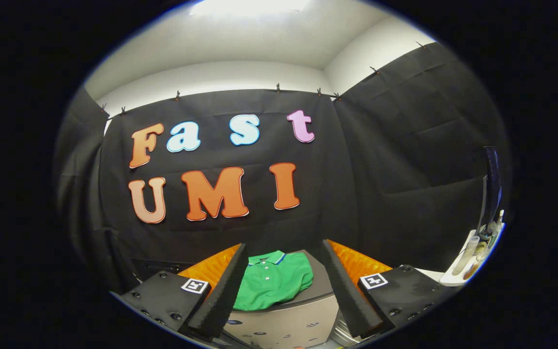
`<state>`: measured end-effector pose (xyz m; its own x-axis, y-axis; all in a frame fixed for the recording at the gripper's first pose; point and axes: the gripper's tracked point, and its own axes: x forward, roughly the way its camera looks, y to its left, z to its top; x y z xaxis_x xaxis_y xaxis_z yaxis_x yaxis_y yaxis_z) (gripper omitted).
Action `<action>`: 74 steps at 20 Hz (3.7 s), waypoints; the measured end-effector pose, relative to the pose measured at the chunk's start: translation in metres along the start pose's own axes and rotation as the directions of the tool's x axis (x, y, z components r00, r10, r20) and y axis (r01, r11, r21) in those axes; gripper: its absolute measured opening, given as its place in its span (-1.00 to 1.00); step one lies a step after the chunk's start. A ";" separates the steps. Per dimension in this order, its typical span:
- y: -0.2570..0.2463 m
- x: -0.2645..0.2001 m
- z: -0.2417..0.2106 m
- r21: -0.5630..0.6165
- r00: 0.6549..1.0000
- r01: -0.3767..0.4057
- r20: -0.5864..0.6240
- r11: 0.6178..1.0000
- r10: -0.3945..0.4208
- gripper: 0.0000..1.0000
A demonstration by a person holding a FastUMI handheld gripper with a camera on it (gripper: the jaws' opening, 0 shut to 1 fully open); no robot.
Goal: Put the clothes into the washing machine and then close the washing machine lid.
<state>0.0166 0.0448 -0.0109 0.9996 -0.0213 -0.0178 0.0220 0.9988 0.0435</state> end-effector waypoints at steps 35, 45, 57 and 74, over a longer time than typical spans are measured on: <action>0.060 0.249 -0.210 -0.023 0.466 -0.117 -0.884 0.993 0.035 0.98; 0.038 0.246 -0.253 -0.024 0.259 -0.069 -0.966 0.997 -0.006 0.97; 0.029 0.246 -0.255 -0.029 0.232 -0.175 -0.973 0.984 0.013 0.41; 0.069 0.285 -0.217 0.172 0.940 -0.070 -0.318 0.982 0.123 -0.82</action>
<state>0.2997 0.1174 -0.2297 0.9369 0.1171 -0.3294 -0.0458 0.9753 0.2163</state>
